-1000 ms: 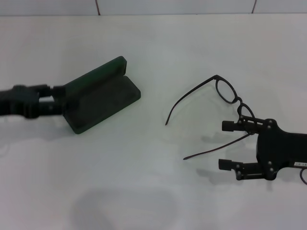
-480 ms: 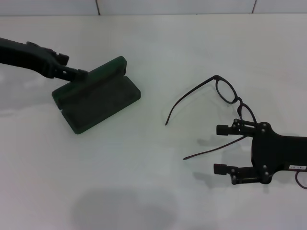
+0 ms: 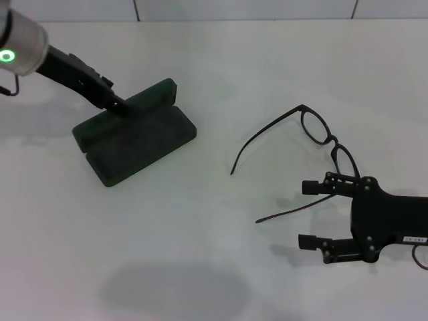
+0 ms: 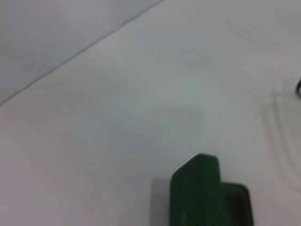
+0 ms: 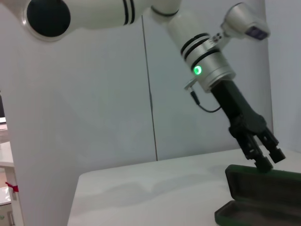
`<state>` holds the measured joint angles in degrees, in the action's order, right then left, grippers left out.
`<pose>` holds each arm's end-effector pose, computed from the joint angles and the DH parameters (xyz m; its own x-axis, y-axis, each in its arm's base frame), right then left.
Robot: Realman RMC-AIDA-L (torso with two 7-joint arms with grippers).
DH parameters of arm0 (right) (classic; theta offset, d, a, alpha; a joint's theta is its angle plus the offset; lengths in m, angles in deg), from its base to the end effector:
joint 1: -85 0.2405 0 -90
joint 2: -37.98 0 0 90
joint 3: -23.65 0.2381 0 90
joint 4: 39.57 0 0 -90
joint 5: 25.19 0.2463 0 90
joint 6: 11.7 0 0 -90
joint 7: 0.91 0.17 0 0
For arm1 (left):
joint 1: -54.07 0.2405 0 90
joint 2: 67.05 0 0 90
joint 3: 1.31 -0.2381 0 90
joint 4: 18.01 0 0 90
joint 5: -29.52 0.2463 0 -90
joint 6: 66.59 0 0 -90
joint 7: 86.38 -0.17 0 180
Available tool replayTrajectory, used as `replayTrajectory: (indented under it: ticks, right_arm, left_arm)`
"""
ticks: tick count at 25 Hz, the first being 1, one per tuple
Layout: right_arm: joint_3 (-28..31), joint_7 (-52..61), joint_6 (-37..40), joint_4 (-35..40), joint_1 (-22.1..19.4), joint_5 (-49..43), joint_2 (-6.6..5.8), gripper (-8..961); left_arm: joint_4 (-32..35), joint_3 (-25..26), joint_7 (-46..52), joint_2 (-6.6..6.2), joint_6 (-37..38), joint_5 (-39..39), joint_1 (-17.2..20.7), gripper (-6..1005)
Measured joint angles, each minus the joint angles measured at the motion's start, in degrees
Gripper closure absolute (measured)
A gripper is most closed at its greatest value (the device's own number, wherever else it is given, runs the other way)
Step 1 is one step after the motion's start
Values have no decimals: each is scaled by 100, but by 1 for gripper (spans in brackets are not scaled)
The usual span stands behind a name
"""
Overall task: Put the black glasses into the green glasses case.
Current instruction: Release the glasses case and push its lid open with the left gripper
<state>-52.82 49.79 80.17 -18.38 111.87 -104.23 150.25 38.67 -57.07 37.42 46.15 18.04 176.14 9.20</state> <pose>0.2575 0.3019 -0.0551 0.8115 -0.0636 -0.5809 -0.1386 -0.9866 -0.0856 -0.2071 0.4451 0.0458 0.8064 0.5861 -0.0790 0.5076 -0.7545 -0.4161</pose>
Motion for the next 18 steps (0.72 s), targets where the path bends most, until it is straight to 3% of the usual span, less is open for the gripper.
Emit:
replayTrajectory:
  ticks: [3, 11, 18]
  right_arm:
    - [0, 2, -12, -14, 1, -6, 6, 111]
    - [0, 2, -68, -26, -10, -25, 13, 111]
    - [0, -4, -79, -27, -47, -26, 13, 111]
  left_arm:
    - [4, -327, 238, 78, -55, 322, -176, 187]
    - [-41, -506, 292, 243, -161, 663, -309, 200]
    - [0, -990, 233, 287, -287, 702, -282, 212]
